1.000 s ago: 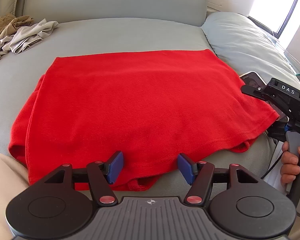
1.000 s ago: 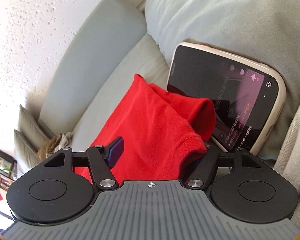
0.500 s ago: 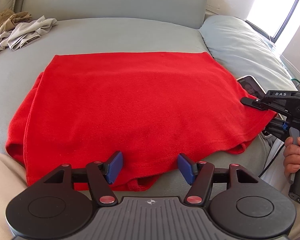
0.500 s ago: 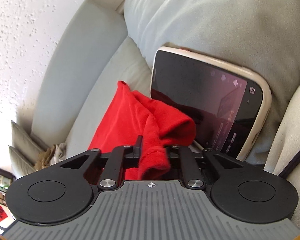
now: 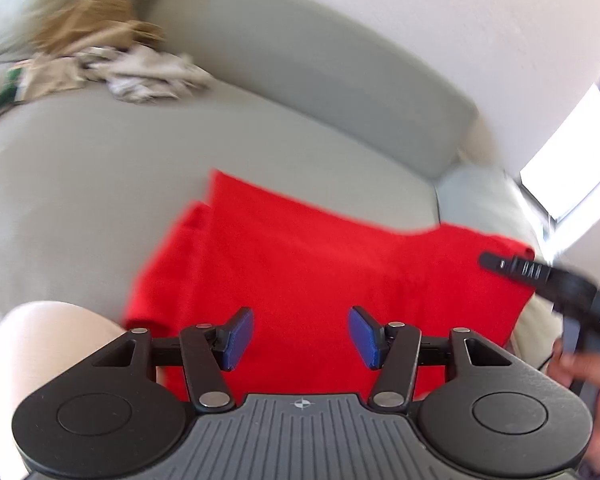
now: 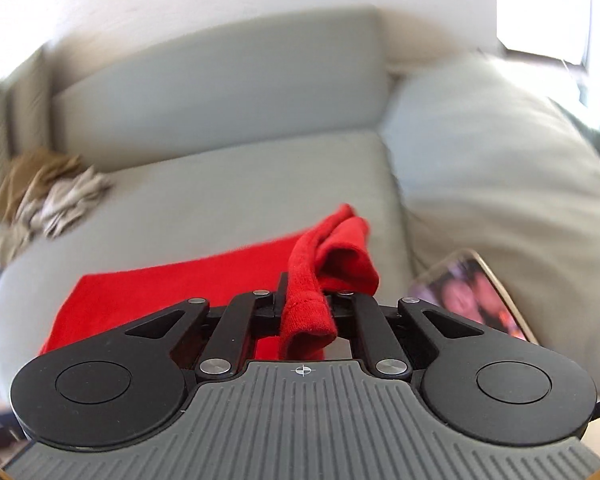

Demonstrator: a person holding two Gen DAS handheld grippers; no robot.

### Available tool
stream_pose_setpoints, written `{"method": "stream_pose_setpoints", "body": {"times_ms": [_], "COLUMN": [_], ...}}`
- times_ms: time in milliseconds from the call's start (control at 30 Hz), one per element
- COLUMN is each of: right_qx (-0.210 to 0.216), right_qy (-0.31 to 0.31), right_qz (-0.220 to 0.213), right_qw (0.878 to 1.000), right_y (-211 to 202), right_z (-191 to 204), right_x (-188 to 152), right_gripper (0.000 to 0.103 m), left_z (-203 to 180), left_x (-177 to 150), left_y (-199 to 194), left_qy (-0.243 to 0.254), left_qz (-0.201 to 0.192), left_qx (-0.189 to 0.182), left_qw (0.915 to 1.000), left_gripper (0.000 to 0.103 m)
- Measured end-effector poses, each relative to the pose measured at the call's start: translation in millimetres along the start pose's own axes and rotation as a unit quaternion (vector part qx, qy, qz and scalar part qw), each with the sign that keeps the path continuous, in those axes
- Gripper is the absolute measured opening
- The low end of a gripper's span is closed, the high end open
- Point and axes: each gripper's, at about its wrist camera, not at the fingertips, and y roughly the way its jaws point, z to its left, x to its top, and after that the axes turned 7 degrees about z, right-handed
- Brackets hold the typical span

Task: Fold clothes
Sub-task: 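Lift the held edge and fold it over the shirt with the right gripper, then open the right gripper and pull it back from the shirt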

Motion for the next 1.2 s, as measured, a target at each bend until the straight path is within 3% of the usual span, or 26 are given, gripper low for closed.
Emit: {"method": "stream_pose_setpoints", "body": {"times_ms": [100,200,300,367,500,633,733,833,900,1033,1200], "right_qx": [0.025,0.07,0.115,0.124,0.119,0.136,0.224,0.306,0.334,0.306,0.219], "right_qy": [-0.109,-0.218,-0.303,-0.344,-0.361,-0.339,-0.315,-0.287,-0.262,-0.172,-0.054], "right_qz": [-0.04,-0.066,-0.041,-0.007,0.024,0.046,0.067,0.088,0.109,0.12,0.096], "right_qw": [0.993,0.971,0.945,0.931,0.925,0.93,0.92,0.903,0.899,0.929,0.969], "right_y": [-8.9,-11.5,-2.8,11.3,18.4,13.5,-3.6,-20.8,-31.9,-41.4,-41.0], "right_z": [65.0,133.0,189.0,212.0,228.1,221.1,200.3,178.4,156.9,99.2,28.2], "right_x": [7.4,-6.2,-39.8,-63.6,-83.8,-73.4,-67.3,-61.2,-56.9,-47.7,-43.7], "right_gripper": [0.009,0.009,0.009,0.009,0.009,0.012,0.038,0.039,0.039,0.041,0.048], "left_z": [35.8,62.6,81.9,90.4,96.7,98.8,98.9,102.6,104.8,95.0,45.1], "left_x": [15.6,22.6,24.3,23.1,20.2,19.7,18.0,15.7,14.5,13.0,16.4], "left_y": [-33.6,-55.4,-61.7,-61.9,-59.6,-57.8,-63.9,-68.9,-66.9,-56.6,-32.1], "left_qy": [-0.058,-0.097,-0.129,-0.147,-0.158,-0.165,-0.164,-0.168,-0.175,-0.167,-0.059], "left_qz": [-0.043,-0.069,-0.07,-0.063,-0.053,-0.051,-0.062,-0.068,-0.062,-0.043,-0.014], "left_qx": [0.011,0.03,0.035,0.028,0.012,-0.001,0.001,0.011,0.014,0.002,-0.02], "left_qw": [0.9973,0.9925,0.9885,0.9867,0.9859,0.985,0.9844,0.9834,0.9825,0.985,0.998], "left_gripper": [0.053,0.054,0.054,0.054,0.054,0.054,0.054,0.055,0.055,0.052,0.042]}}
